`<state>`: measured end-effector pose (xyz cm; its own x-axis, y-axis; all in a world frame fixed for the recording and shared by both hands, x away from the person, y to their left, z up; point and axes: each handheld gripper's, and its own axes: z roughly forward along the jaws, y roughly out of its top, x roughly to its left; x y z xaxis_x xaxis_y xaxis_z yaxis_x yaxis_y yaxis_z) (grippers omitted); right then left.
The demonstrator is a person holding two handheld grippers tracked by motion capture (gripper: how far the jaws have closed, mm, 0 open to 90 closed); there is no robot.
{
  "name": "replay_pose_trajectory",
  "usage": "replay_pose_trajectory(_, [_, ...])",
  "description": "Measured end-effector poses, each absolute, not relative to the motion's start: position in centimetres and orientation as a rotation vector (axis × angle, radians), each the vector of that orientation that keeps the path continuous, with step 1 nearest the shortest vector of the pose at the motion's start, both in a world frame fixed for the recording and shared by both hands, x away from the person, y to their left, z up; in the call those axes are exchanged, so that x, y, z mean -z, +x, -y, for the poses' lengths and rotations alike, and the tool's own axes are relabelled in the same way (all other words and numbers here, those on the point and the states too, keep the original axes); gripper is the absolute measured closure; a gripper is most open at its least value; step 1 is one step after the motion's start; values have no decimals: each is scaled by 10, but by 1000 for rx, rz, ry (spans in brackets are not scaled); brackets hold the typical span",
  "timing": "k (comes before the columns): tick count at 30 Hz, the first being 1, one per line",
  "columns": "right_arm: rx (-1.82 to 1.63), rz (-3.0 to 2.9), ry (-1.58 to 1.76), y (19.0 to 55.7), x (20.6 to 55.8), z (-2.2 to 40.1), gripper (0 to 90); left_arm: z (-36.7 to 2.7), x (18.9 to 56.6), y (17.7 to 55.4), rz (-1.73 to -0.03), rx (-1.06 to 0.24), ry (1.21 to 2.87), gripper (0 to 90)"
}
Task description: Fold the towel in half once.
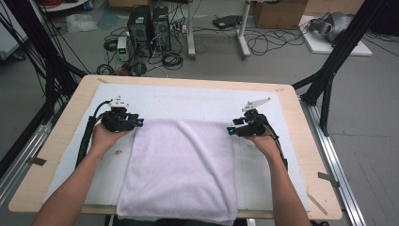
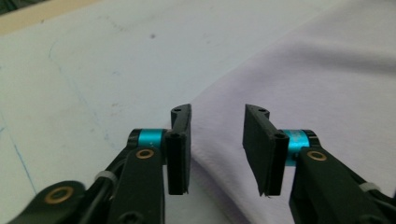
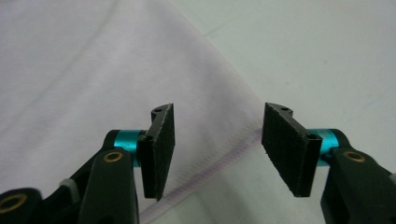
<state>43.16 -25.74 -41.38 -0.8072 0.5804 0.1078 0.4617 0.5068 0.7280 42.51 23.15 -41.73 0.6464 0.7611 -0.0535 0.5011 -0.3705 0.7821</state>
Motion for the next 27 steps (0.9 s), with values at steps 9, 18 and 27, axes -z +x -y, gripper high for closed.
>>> replay_pose_trajectory(9, [-1153, -2572, 1028, 450, 443, 259, 427, -229, 443, 441, -1094, -386, 2054, 479])
replay_pose_trajectory(18, [-1113, -2620, 914, 454, 426, 246, 855, -224, 426, 442, -1017, -446, 2050, 874])
replay_pose_trajectory(27, [-1084, -2433, 861, 478, 341, 249, 858, -219, 330, 473, -965, -708, 1930, 873])
